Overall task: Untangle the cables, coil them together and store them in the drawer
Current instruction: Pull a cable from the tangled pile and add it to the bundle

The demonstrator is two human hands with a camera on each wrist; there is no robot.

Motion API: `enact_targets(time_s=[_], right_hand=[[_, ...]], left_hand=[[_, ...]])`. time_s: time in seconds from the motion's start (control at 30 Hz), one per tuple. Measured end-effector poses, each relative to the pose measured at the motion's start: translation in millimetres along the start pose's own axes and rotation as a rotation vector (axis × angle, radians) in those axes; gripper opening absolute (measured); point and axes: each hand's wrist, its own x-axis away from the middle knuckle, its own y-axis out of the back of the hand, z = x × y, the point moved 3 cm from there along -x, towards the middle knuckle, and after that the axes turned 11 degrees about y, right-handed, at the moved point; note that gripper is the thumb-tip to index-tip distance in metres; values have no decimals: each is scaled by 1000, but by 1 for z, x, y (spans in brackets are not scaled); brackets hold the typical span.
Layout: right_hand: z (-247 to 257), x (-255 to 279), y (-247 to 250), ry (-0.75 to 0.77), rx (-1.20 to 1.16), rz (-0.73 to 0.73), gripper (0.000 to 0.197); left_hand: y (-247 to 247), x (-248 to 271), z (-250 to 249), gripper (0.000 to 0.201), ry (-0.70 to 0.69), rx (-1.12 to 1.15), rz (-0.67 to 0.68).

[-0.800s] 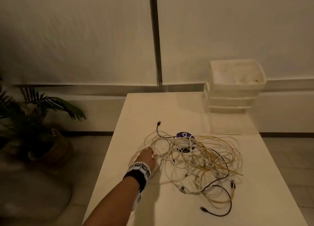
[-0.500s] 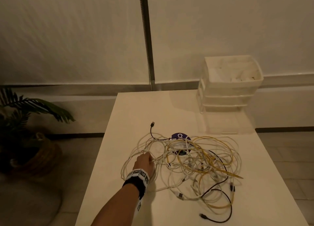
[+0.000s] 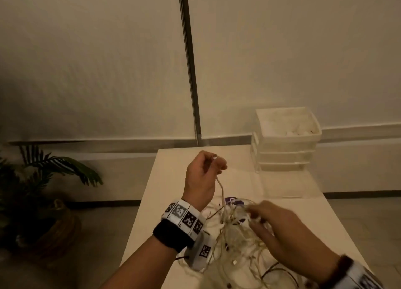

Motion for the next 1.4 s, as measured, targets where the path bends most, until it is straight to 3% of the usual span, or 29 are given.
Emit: enact_targets(time_s=[0.1,0.23,0.37,0.47,0.57,0.63,0.7,0.8,0.87,0.93,1.1,1.3,1.4], right_hand=[[-10,-42,12,-51,-80,-175,35],[-5,-88,22,-75,-348,-280,16],[6,-93,21,-81,-705,-223,24],[-4,-84,11,-62,-640,-147,32],[-18,-75,-4,-57,-565,-166,34],[-19,-76,-7,-60,-554,-158,36],[-17,-82,-2,-46,-531,-164,38],[-7,-96,20,-7,-570,-203,37],[-2,-103,42,0,-612,-218,38],[3,-110,60,5,-596,-214,42],[3,-102,58,-8,-655,-206,38],[-18,-74,-4,-91,-700,-155,29],[-32,-64,-20,-123,-608,-124,30]], left_hand=[[-24,6,-55,29,-69,186,188],[-43,12,-101,36,-250,40,289],[-29,5,-149,31,-422,-126,124],[7,-7,-193,25,-515,-83,-76],[42,-7,-225,28,-580,-31,-117],[48,5,-230,27,-653,-191,-100],[35,20,-217,27,-678,-489,14],[7,31,-158,38,-474,-1086,255],[2,31,-120,35,-360,-1256,283],[3,29,-108,14,-348,-1062,235],[7,19,-134,26,-401,-701,79],[37,-12,-198,27,-479,-391,-457],[50,-16,-222,22,-511,-452,-576]])
